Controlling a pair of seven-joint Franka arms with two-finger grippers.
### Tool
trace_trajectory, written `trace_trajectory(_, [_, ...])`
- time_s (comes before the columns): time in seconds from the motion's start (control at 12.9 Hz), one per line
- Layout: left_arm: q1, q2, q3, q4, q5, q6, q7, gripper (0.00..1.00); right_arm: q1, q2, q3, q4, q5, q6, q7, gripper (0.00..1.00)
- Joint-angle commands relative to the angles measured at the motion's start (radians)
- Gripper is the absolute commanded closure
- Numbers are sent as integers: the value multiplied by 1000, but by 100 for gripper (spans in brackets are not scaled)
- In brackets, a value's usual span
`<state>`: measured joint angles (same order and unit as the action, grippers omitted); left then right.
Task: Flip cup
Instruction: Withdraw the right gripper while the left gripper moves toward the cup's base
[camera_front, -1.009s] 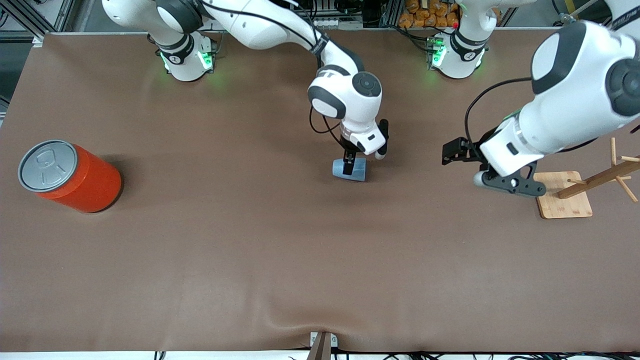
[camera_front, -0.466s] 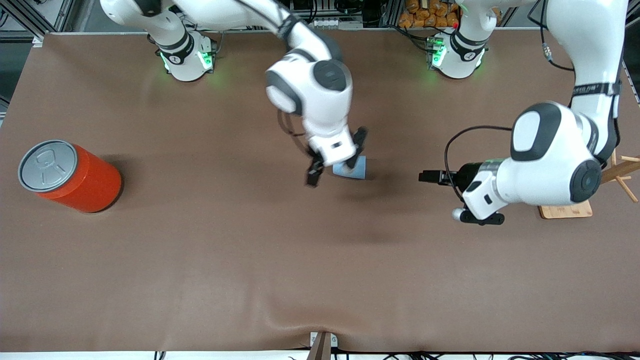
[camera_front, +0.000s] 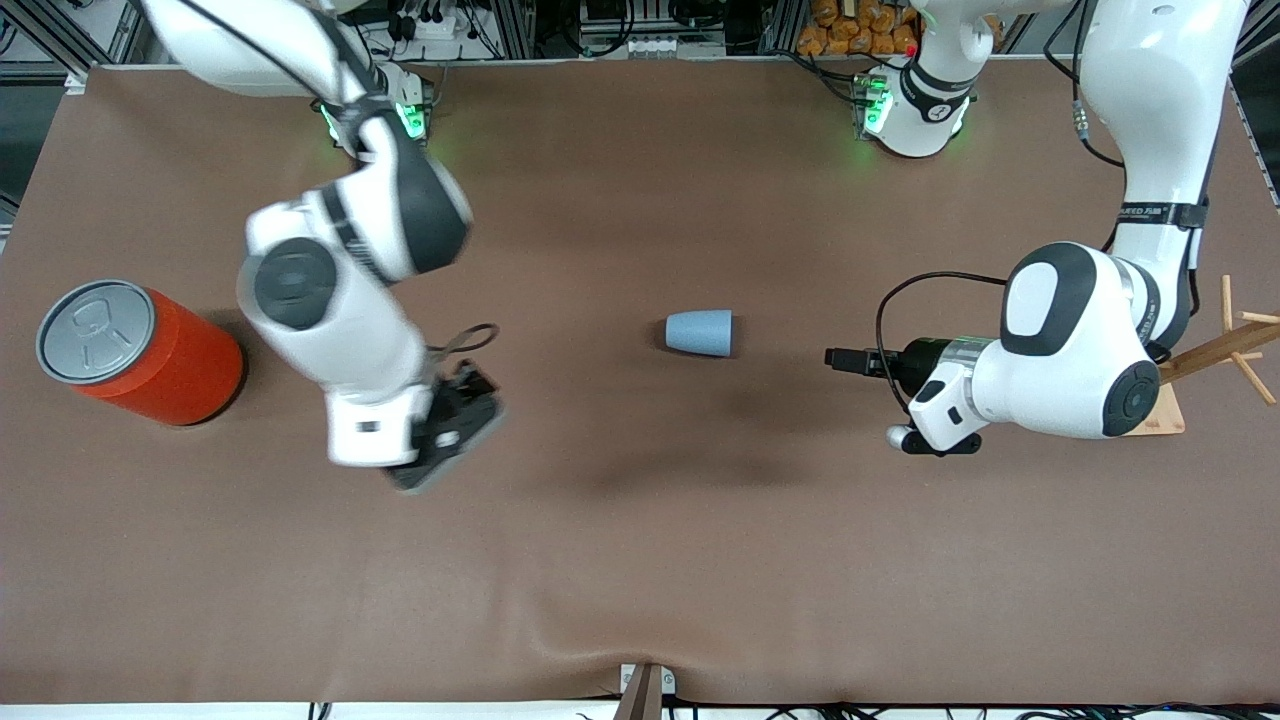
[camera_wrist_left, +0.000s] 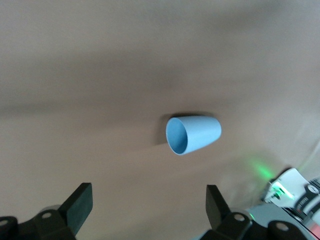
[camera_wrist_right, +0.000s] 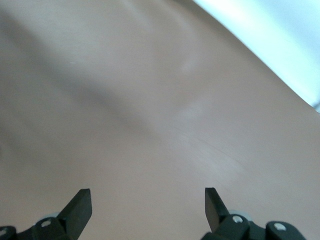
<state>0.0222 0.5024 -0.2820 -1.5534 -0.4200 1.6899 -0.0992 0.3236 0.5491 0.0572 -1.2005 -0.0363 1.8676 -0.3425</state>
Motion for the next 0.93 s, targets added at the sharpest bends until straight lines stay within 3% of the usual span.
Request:
trace_trajectory(0.0, [36, -25, -3, -88, -72, 40, 87, 0, -157, -89, 33, -30, 16, -111, 20, 0])
trace_trajectory(0.23, [51, -31, -3, -141, -146, 69, 145, 0, -306, -161, 32, -30, 26, -194, 40, 0])
trace_trajectory(0.47, [51, -44, -2, -172, -152, 85, 145, 0, -371, -187, 29, -45, 51, -321, 299, 0])
trace_trajectory(0.7, [42, -97, -6, -282, -152, 212, 145, 0, -365, -378, 21, -242, 53, -265, 425, 0])
trace_trajectory(0.85, [47, -104, -9, -312, -172, 215, 147, 0, -359, -499, 1, -354, 52, -259, 425, 0])
